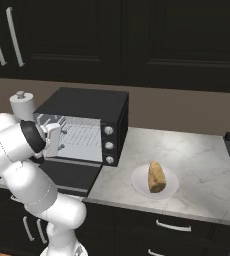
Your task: Pull the toaster oven rack outwards. Pick up the baguette from the plate and place it on the toaster oven rack. Close the toaster oven door fully and set the temperature to the lowest setting.
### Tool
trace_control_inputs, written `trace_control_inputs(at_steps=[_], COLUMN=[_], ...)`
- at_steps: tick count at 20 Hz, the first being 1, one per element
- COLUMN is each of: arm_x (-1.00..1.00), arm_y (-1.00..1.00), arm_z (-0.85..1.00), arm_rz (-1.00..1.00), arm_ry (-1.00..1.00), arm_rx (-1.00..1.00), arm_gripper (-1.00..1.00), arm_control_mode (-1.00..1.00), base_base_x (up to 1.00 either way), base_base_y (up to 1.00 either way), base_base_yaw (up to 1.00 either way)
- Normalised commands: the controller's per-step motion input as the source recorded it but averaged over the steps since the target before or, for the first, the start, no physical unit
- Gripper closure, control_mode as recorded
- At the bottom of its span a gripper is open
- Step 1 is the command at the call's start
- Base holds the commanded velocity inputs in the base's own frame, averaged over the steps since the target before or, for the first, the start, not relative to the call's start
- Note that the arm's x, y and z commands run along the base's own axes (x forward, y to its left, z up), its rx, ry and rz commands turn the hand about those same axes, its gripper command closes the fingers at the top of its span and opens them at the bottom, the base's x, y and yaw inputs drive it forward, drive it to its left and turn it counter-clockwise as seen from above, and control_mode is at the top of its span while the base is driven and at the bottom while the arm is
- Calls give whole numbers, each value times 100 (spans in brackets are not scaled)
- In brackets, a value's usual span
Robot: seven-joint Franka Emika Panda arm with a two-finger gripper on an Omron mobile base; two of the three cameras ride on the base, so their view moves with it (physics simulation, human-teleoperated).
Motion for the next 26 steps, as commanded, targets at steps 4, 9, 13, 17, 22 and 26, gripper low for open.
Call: trace_control_inputs(at_steps=[4, 9, 13, 17, 22, 26], arm_x=[11, 25, 16, 0, -12, -37], arm_y=[0, 0, 0, 0, 3, 10], arm_z=[-35, -28, -21, -27, -20, -22], arm_rz=[0, 5, 8, 9, 6, 4], arm_ry=[3, 2, 1, 8, 22, 23], arm_rx=[0, 0, 1, 3, 10, 8], arm_gripper=[-100, 100, 100, 100, 100, 100], arm_control_mode=[-100, -100, -100, -100, -100, -100], base_base_x=[0, 0, 0, 0, 0, 0], base_base_y=[0, 0, 0, 0, 0, 0], base_base_yaw=[0, 0, 0, 0, 0, 0])
